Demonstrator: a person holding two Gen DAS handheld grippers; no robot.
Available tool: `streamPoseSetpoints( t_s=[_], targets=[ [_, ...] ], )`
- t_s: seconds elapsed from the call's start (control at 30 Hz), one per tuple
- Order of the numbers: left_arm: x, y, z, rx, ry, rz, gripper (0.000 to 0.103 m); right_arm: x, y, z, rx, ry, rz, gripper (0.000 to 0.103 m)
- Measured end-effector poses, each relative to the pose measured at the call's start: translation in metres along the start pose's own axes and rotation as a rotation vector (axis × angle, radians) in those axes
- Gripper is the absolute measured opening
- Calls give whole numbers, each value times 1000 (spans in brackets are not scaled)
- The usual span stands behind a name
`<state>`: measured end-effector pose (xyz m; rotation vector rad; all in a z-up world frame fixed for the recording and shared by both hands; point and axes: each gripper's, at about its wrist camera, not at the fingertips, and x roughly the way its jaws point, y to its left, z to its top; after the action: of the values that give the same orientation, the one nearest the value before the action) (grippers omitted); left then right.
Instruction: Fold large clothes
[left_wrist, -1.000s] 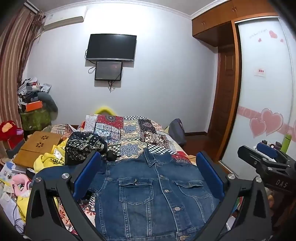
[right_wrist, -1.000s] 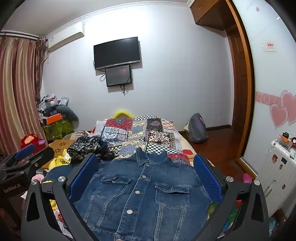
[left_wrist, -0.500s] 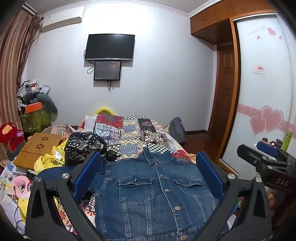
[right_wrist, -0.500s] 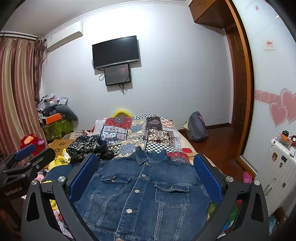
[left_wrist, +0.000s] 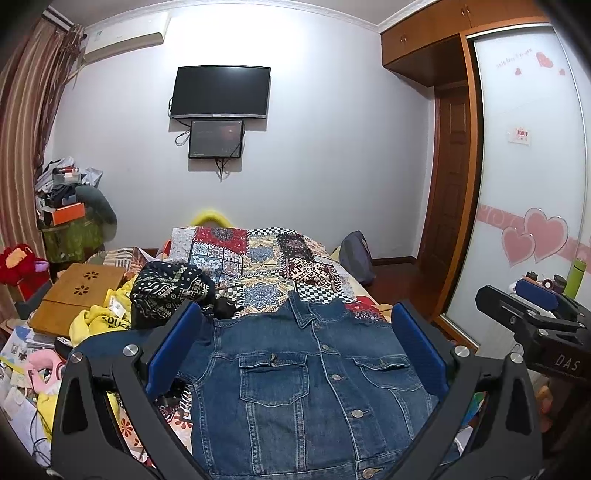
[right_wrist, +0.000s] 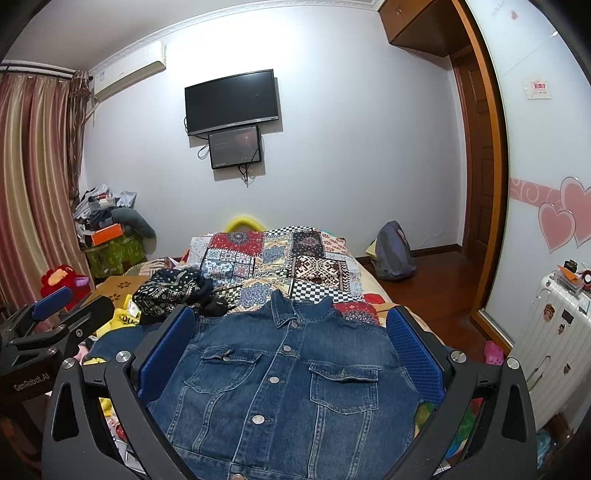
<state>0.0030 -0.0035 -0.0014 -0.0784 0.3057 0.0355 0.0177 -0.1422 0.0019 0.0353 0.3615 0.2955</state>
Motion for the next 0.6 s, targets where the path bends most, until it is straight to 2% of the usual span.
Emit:
streamPoseSetpoints(
  t_s=[0.6],
  targets=[
    [0, -1, -2, 1, -3, 13, 103, 2, 6, 1, -12, 8, 1, 103]
  ],
)
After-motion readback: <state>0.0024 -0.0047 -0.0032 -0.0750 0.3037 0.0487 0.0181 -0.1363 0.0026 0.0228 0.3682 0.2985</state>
